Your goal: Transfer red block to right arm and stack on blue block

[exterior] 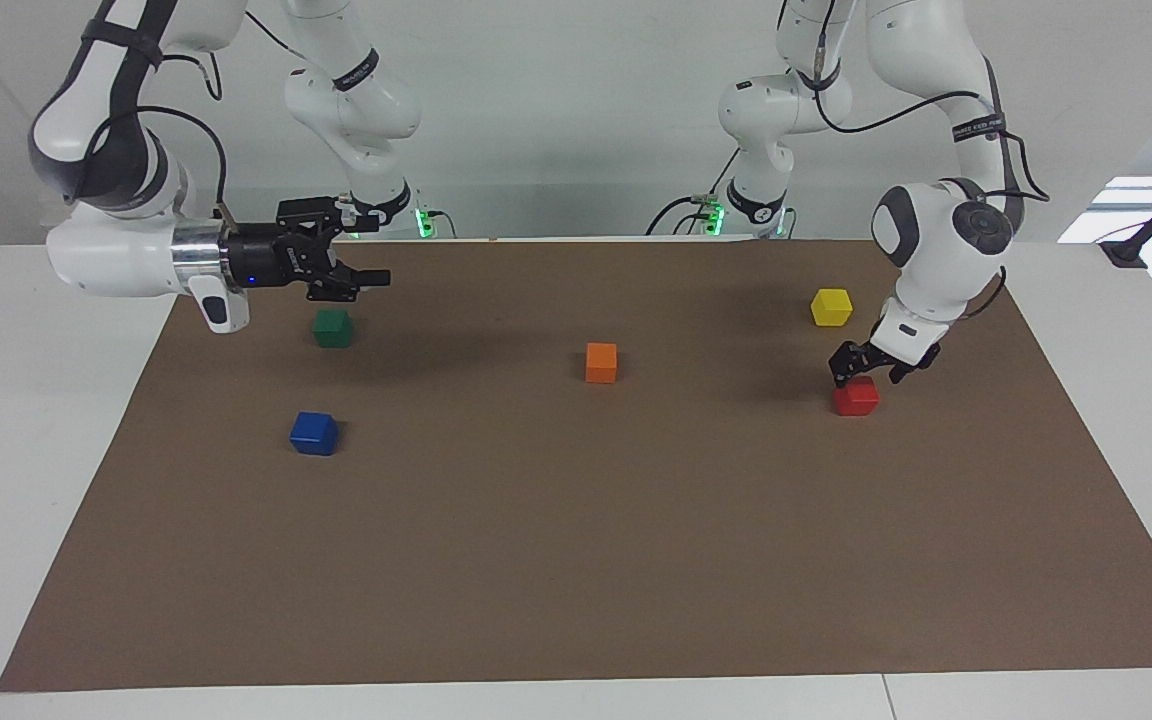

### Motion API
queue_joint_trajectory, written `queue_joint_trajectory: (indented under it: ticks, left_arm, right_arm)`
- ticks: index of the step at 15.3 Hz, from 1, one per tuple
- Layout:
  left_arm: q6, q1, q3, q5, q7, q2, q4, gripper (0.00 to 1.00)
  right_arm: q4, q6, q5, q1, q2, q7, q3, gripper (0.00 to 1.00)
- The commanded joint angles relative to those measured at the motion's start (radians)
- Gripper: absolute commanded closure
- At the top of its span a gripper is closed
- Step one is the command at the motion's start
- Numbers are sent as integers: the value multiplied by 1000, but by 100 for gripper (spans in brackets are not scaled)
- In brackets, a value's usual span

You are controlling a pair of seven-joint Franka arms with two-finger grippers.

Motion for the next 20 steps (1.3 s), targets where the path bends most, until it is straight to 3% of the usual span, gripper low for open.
queue_joint_trajectory:
  ticks: [1, 6, 12, 13, 14, 15, 16, 18, 20]
  left_arm:
    - [41, 6, -4, -6, 19, 15, -14, 0]
    - [57, 6, -4, -6, 23, 47, -14, 0]
    - [75, -3, -4, -6, 20, 81, -3, 3]
    - [75, -6, -4, -6, 17, 84, -3, 18]
    - [71, -6, -4, -6, 17, 84, -3, 43]
    - [65, -6, -4, -6, 19, 84, -3, 83]
    - [57, -2, -4, -6, 23, 83, -5, 100]
    - [11, -2, -4, -8, 16, 83, 15, 100]
    - [-130, 4, -5, -43, -25, 77, 93, 100]
  right_arm:
    - [-27, -123, 161, 31, 159, -134, 4, 0]
    - [-47, -243, 363, 156, 254, -149, 10, 0]
    - [-47, -202, 376, 192, 290, -322, 10, 0]
    - [-45, -162, 376, 202, 291, -386, 10, 0]
    - [-45, -144, 376, 210, 291, -402, 10, 0]
    - [-47, -136, 379, 213, 291, -404, 10, 0]
    - [-45, -127, 379, 213, 291, -404, 10, 0]
    - [-48, -125, 382, 239, 291, -402, 10, 0]
    - [-71, -133, 408, 247, 288, -352, 13, 0]
